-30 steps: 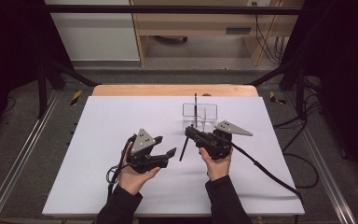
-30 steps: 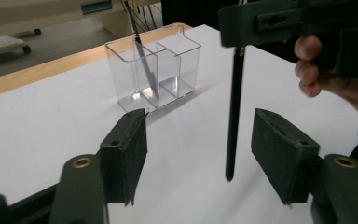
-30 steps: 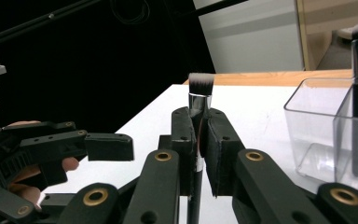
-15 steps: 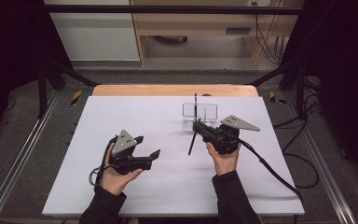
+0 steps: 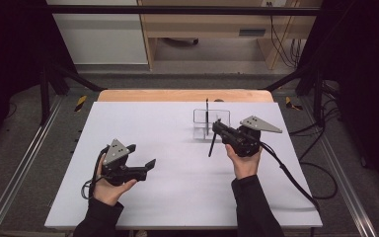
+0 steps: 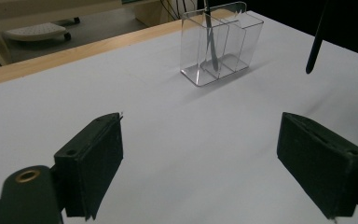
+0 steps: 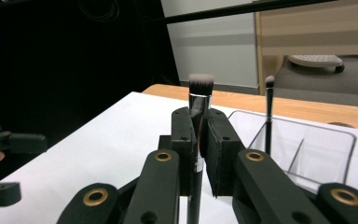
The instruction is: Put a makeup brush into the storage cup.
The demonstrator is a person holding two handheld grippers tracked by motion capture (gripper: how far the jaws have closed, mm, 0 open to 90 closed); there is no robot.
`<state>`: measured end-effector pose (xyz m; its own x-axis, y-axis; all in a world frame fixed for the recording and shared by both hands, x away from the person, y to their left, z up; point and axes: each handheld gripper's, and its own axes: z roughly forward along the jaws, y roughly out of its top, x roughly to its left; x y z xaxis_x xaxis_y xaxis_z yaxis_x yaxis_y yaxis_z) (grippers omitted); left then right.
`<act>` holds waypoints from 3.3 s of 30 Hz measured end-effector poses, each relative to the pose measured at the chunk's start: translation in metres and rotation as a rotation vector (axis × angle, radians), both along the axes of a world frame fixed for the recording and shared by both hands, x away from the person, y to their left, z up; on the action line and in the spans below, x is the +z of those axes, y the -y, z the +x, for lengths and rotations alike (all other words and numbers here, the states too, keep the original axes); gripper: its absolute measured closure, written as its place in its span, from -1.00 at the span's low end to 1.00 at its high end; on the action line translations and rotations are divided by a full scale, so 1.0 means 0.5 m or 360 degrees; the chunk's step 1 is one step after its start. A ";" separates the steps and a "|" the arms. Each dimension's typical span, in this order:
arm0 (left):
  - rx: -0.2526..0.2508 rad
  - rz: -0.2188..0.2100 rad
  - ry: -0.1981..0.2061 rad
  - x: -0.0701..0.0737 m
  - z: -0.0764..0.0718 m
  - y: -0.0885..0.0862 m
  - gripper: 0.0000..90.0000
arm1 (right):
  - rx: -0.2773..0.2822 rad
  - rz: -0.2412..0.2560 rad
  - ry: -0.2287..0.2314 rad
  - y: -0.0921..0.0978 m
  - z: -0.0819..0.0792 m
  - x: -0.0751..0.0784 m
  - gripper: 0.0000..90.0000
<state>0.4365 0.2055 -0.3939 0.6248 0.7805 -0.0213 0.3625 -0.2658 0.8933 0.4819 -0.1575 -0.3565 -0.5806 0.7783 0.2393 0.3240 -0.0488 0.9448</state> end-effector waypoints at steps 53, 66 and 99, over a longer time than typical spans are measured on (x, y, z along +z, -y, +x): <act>0.0088 0.0027 -0.0029 -0.014 0.013 -0.056 -0.78 | -0.0272 -0.0071 0.0113 0.019 0.142 0.046 0.85; 0.0084 0.0031 -0.0028 -0.013 0.012 -0.056 -0.78 | -0.0319 -0.0060 0.0120 0.016 0.174 0.040 0.85; 0.0079 0.0036 -0.0022 -0.013 0.011 -0.056 -0.79 | -0.0327 -0.0104 0.0084 -0.022 0.219 -0.007 0.85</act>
